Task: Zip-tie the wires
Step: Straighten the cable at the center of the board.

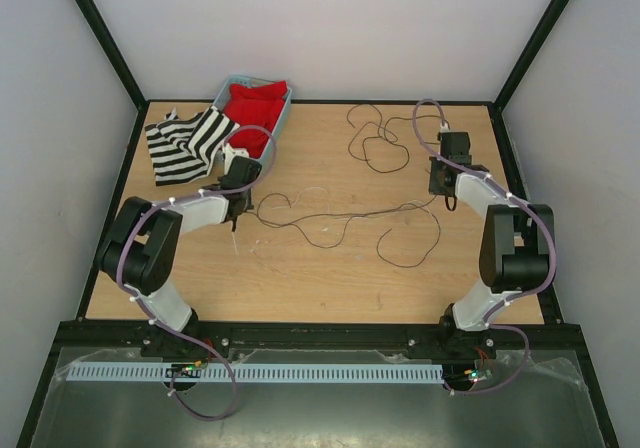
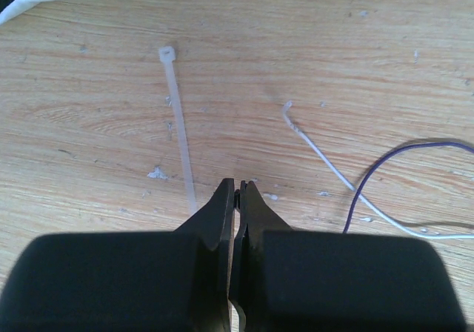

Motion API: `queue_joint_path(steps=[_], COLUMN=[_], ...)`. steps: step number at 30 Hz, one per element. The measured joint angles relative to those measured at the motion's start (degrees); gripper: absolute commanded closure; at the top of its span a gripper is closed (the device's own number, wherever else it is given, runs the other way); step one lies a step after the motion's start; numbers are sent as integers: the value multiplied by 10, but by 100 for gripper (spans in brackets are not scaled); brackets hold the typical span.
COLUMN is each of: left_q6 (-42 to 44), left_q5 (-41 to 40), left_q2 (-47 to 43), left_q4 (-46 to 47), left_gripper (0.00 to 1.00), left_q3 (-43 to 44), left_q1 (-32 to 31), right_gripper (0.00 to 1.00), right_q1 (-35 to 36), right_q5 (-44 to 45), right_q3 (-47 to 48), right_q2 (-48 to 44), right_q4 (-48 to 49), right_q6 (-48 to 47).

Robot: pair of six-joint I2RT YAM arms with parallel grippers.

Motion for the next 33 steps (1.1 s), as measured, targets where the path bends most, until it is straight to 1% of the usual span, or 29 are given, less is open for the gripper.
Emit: queue_joint_path(steps=[4,7,12,15,17,21,22,24,26,31,33], left_q6=[-11,-17,-25,-29,-30,-31,-31,-31,-31,-33,-34], left_q5=[26,37,48,50,49,49,49,49,49,51,53], left_q2=[0,0,14,23,25,25,25,25,25,23,18], left_q4=[-1,-3,-7,-8,-8,-9,-9,-9,-8,-9,-13], left_gripper=[100,97,91,77,69,62,59,50,40,23,11], left_q3=[10,11,16,23,25,26,27,26,27,27,27], left_q1=[10,15,17,17,18,21,22,25,29,37,41], right_gripper=[79,78,70,63,62,57,55,53,47,33,27], right_q1=[0,0,0,0,0,0,0,0,0,0,0], right_q5=[-37,-53,-84,-96,-101,-109,-110,-110,-109,-108,-109], right_q3=[0,0,0,0,0,0,0,0,-2,-13,-13], right_q2=[-16,-24,-24,-24,-24,-24,-24,-25,-28,-48,-53], right_q4=[0,0,0,0,0,0,0,0,0,12,17], right_q6=[5,7,12,16,18,21,22,23,25,29,31])
